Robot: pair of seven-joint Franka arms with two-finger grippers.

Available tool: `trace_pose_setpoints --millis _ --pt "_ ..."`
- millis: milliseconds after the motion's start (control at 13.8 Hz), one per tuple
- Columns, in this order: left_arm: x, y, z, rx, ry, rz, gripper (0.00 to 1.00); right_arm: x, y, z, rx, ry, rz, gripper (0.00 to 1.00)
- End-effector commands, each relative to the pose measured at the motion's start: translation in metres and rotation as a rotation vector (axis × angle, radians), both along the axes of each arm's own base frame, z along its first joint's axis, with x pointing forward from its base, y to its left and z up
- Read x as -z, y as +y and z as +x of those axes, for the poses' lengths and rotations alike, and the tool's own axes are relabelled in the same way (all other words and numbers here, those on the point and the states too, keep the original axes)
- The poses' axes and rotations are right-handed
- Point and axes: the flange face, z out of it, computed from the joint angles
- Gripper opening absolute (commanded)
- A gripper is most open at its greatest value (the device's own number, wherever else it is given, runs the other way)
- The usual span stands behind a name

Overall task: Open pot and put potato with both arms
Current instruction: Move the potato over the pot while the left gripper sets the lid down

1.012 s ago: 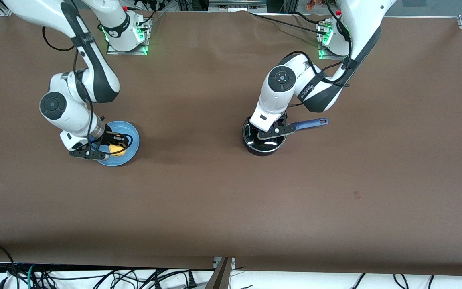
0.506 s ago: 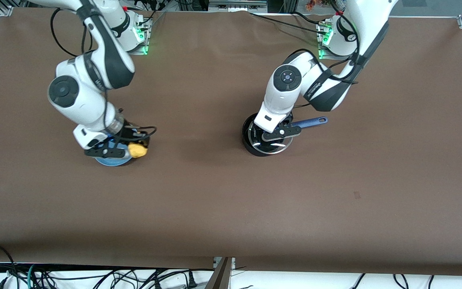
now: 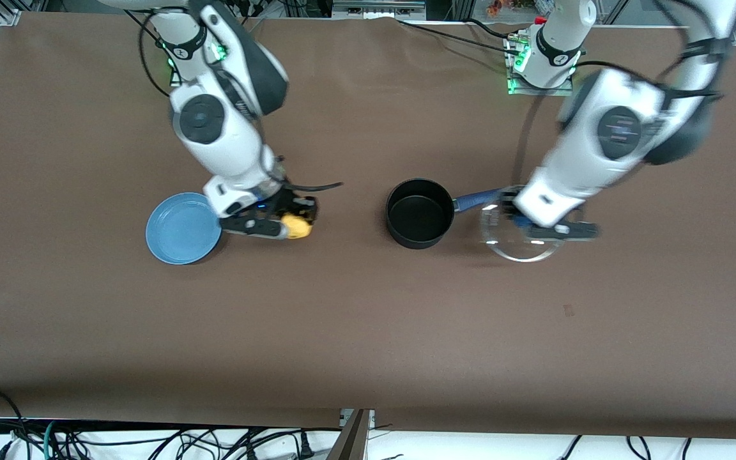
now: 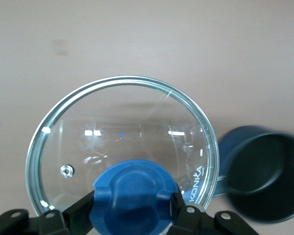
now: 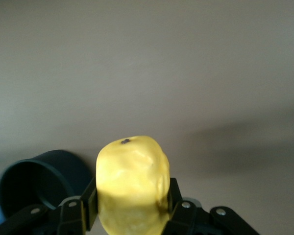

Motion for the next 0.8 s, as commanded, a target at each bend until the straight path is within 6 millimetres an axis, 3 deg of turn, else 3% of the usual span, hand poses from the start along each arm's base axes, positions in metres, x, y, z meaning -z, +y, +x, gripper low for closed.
trace_pose_setpoints --millis 0,72,145,217,361,578,723 --pt "0.009 0.082 -0.016 0.090 0.047 -0.011 0.00 0.008 0.070 0.004 0.033 0.015 0.060 0.23" --pt "0.018 0.106 -0.024 0.099 0.056 -0.009 0.00 0.013 0.090 0.002 0.023 0.001 0.086 0.23" --pt "0.026 0.115 -0.035 0.093 0.049 0.007 0.00 0.022 0.107 -0.001 0.014 -0.013 0.115 0.23" --pt "0.035 0.115 -0.049 0.096 0.026 0.031 0.00 0.031 0.123 -0.008 0.015 -0.029 0.145 0.23" --pt "0.071 0.119 -0.074 0.091 -0.016 0.045 0.00 0.053 0.153 -0.027 0.047 -0.026 0.182 0.23" --pt "0.145 0.118 -0.082 0.099 -0.053 -0.035 0.00 0.086 0.174 -0.044 0.028 -0.035 0.186 0.23" --pt "0.179 0.119 -0.076 0.129 -0.066 -0.067 0.00 0.104 0.181 -0.050 0.017 -0.038 0.177 0.23"
